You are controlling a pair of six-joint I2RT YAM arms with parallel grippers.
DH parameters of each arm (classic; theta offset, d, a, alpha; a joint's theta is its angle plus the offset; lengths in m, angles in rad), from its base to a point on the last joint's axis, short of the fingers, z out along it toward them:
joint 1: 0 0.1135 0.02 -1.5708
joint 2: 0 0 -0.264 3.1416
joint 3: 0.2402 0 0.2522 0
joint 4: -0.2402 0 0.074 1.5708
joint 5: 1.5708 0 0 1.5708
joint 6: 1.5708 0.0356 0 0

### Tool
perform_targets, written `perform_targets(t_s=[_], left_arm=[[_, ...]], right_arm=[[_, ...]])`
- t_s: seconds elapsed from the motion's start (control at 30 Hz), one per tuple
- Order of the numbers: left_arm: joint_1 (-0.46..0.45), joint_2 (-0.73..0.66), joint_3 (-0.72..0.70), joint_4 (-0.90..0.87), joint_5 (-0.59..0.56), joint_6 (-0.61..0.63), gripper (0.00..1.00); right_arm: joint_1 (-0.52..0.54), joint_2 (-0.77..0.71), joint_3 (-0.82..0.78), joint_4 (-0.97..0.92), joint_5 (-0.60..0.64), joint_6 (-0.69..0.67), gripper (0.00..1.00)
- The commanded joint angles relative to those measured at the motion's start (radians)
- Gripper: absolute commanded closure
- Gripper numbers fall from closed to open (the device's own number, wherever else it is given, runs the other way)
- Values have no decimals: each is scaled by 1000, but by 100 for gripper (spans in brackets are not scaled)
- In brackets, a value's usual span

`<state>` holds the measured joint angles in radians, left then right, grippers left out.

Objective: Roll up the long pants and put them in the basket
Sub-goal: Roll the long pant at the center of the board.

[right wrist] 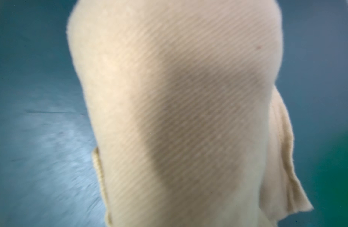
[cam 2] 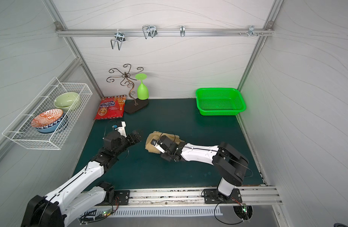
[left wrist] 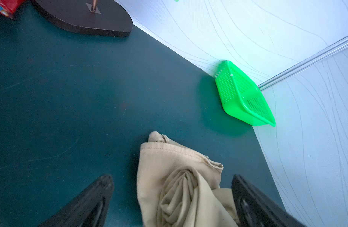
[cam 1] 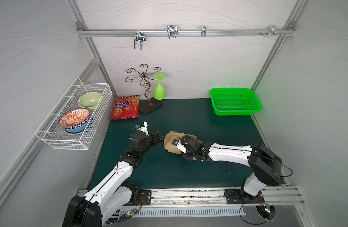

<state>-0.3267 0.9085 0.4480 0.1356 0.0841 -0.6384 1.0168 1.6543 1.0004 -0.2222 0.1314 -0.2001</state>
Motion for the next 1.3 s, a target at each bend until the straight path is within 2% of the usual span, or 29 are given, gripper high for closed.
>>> perform_targets(t_s=[0.0, 0.03, 0.13, 0.3, 0.43, 0.53, 0.6, 0.73, 0.97, 1.0, 1.07, 1.1, 1.27], left_arm=[[1, -12, -35, -83, 24, 29, 1], [1, -16, -50, -78, 48, 33, 1], [0, -45, -102, -33, 100, 35, 1], [-4, -120, -122, -50, 118, 73, 1], [-29, -162, -85, -48, 135, 99, 1], [-76, -133, -32, -9, 127, 126, 1], [-104, -54, 11, 45, 141, 147, 1], [-120, 219, 110, 158, 194, 162, 5], [-137, 579, 266, 239, 220, 240, 17], [-143, 617, 282, 241, 211, 246, 19], [-156, 684, 317, 213, 185, 262, 38], [-160, 719, 334, 186, 167, 263, 41], [-173, 834, 350, 86, 36, 229, 45]], right_arm=[[-134, 18, 132, -307, -554, 124, 100], [-189, 39, 174, -340, -676, 140, 100], [-304, 138, 286, -443, -897, 136, 100], [-408, 314, 376, -475, -929, 139, 100], [-405, 359, 345, -389, -872, 170, 100], [-403, 374, 286, -286, -863, 211, 100], [-404, 383, 249, -229, -860, 234, 100], [-403, 413, 217, -176, -844, 259, 100], [-405, 393, 167, -100, -842, 288, 86], [-405, 386, 156, -86, -839, 292, 83], [-401, 366, 136, -60, -832, 296, 76], [-396, 352, 125, -45, -821, 292, 74], [-369, 227, 13, 56, -691, 289, 49]])
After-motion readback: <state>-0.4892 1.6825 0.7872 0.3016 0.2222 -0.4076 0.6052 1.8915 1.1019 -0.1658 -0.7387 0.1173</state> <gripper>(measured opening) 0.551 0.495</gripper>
